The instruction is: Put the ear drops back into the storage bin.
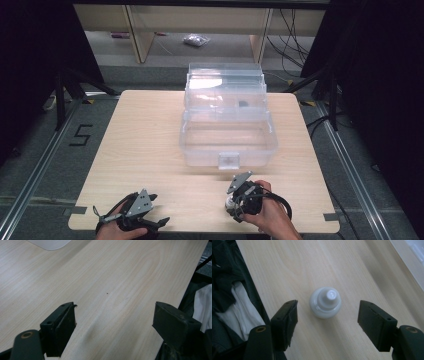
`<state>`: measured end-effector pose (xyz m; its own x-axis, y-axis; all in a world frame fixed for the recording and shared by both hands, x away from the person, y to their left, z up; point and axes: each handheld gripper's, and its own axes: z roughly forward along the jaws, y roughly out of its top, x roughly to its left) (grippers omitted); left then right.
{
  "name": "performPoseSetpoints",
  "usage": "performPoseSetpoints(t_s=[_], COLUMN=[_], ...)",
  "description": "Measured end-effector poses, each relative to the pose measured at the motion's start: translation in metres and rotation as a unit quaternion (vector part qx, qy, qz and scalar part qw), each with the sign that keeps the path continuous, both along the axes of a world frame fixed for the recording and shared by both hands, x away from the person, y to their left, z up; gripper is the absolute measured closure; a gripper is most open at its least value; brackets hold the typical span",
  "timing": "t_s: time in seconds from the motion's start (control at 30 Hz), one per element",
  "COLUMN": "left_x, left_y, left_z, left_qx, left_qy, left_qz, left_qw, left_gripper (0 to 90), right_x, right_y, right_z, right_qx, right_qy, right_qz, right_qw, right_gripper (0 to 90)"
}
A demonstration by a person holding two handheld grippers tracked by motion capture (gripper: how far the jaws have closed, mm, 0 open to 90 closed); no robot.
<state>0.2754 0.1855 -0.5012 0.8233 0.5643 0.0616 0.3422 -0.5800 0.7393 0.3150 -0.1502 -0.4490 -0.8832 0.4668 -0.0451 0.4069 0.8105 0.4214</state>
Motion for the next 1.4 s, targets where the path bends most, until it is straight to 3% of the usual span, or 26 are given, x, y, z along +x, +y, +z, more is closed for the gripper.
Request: performPoseSetpoints(t_s=[0.4, 0.5, 1.03, 1.27, 1.33, 1.37, 1.4], left_x=[0.0, 0.001, 0.0, 0.0, 0.001, 0.0, 0.0], left_y=[0.001, 0.001, 0.0, 0.001, 0.001, 0.001, 0.0], left_z=[0.001, 0.001, 0.0, 0.001, 0.001, 0.001, 0.001], left_qx=[0.001, 0.007, 0.002, 0.007, 0.006, 0.003, 0.0], left_qy=[0.002, -0.001, 0.004, -0.002, -0.002, 0.0, 0.001], left_qz=[-0.002, -0.003, 0.003, -0.004, -0.003, -0.003, -0.004], left_qw=[1.0, 1.0, 1.0, 1.0, 1.0, 1.0, 1.0], left_gripper=[17.9, 17.9, 17.9, 17.9, 17.9, 17.9, 17.9], right_x=[0.003, 0.006, 0.01, 0.012, 0.014, 0.012, 0.013], right_y=[0.008, 0.01, 0.017, 0.021, 0.022, 0.024, 0.024], right_z=[-0.002, -0.004, -0.009, -0.01, -0.01, -0.01, -0.01], right_qx=[-0.016, -0.017, -0.038, -0.056, -0.061, -0.06, -0.063], right_qy=[0.006, 0.009, 0.025, 0.022, 0.027, 0.023, 0.029], right_qz=[0.008, 0.022, 0.022, 0.032, 0.049, 0.036, 0.041], right_qw=[0.9998, 0.9996, 0.9987, 0.9976, 0.9966, 0.9972, 0.9967], right_gripper=[36.4, 39.5, 47.5, 54.2, 56.9, 59.2, 59.4])
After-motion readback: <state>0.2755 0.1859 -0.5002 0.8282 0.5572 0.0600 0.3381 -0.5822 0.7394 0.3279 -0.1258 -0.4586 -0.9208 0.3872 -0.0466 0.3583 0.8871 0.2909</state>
